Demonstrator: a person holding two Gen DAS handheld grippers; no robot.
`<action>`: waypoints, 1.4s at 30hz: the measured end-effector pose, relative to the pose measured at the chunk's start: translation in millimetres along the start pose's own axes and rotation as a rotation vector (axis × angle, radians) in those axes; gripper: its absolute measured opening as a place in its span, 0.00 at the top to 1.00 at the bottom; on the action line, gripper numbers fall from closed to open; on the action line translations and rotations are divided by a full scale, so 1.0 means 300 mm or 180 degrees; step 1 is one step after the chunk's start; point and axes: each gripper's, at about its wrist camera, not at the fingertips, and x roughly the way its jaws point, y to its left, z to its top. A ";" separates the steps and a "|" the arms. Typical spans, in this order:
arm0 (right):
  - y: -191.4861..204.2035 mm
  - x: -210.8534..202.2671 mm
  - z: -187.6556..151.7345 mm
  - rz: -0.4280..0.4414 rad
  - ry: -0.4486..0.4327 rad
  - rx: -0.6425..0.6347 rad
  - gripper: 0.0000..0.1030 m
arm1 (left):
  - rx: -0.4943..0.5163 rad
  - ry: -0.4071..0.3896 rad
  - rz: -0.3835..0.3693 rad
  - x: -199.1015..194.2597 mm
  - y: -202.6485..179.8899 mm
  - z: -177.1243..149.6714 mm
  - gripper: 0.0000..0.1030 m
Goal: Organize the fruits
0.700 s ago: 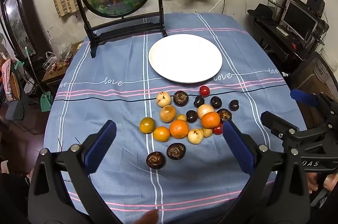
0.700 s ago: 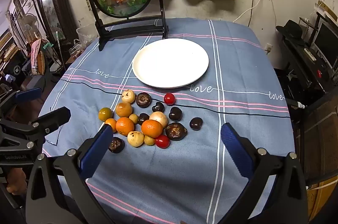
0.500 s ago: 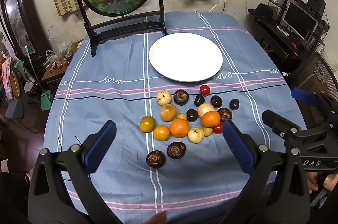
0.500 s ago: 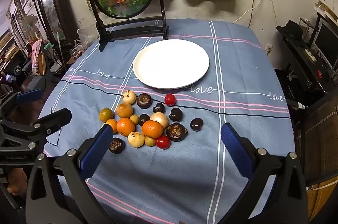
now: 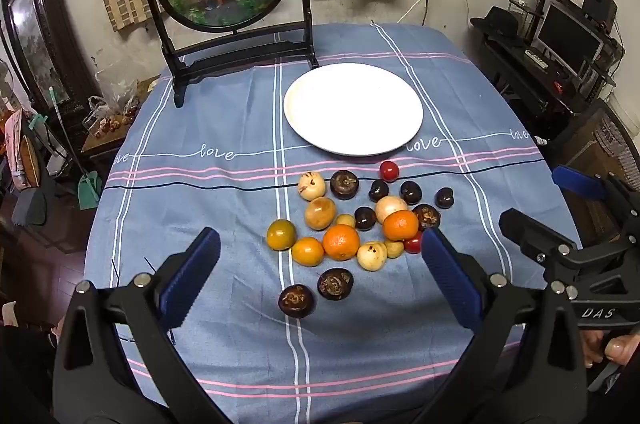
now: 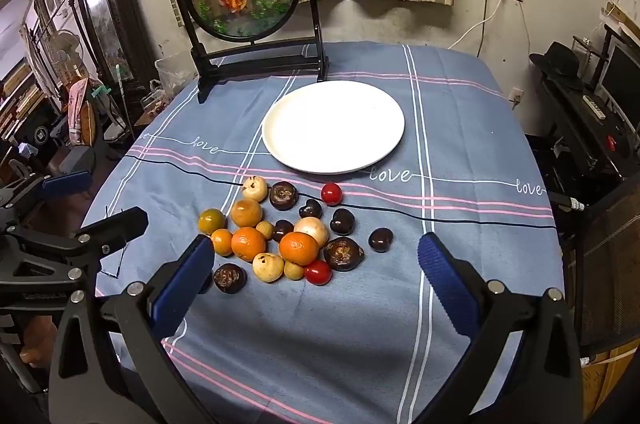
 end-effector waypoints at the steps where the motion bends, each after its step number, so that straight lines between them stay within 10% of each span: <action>1: -0.001 0.001 0.001 0.0003 0.0001 0.0004 0.01 | 0.0001 -0.0002 0.0003 0.000 -0.002 0.000 0.02; 42: 0.003 0.011 0.003 0.0057 -0.0033 0.0026 0.01 | 0.0022 0.0036 -0.0043 0.032 -0.007 0.017 0.02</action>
